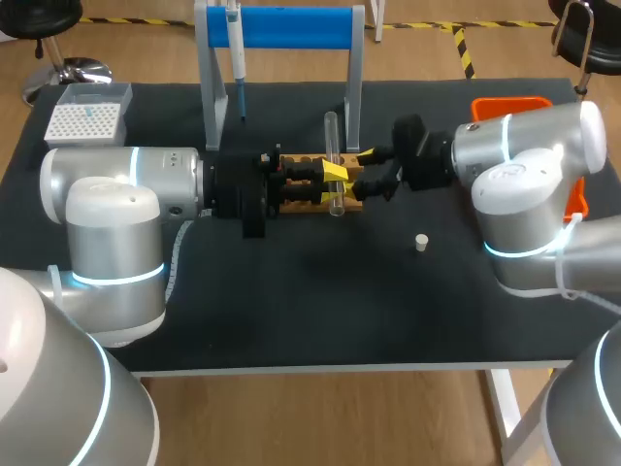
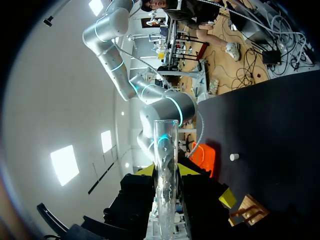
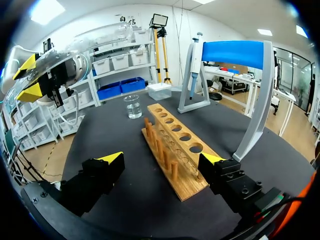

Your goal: Invert the test tube, pick up the pipette, mount the tip to pipette, aspirate from beaker and dispense into the tube, eject the tip, return the pipette, and cap with the stopper.

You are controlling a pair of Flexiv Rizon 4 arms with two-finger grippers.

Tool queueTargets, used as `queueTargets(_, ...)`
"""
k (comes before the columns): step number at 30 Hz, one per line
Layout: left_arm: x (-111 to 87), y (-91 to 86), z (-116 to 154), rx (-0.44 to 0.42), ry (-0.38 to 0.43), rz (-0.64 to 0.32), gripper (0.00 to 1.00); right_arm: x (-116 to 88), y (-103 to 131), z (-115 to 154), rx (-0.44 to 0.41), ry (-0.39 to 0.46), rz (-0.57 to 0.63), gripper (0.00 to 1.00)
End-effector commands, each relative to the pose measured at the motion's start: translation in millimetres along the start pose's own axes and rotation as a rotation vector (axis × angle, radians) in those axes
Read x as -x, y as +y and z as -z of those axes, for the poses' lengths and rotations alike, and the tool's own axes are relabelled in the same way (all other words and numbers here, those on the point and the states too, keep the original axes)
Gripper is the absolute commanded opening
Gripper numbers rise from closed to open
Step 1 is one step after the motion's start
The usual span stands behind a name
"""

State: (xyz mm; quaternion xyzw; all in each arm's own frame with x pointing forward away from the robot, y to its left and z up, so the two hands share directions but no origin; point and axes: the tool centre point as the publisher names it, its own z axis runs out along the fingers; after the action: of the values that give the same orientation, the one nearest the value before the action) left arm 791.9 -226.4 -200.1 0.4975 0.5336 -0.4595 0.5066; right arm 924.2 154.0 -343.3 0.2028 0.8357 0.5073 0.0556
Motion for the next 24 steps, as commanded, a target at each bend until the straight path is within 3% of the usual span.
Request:
queueTargets(1, 0.2, -0.3, 0.3, 0.001, 0.0, -0.002, 0.0, -1.5, -0.8, 1.1, 0.005, -0.007, 0.003, 1.0)
queueTargets(24, 0.2, -0.3, 0.3, 0.001, 0.0, -0.002, 0.0, -3.4, -3.7, 4.2, -0.012, -0.026, 0.054, 1.0)
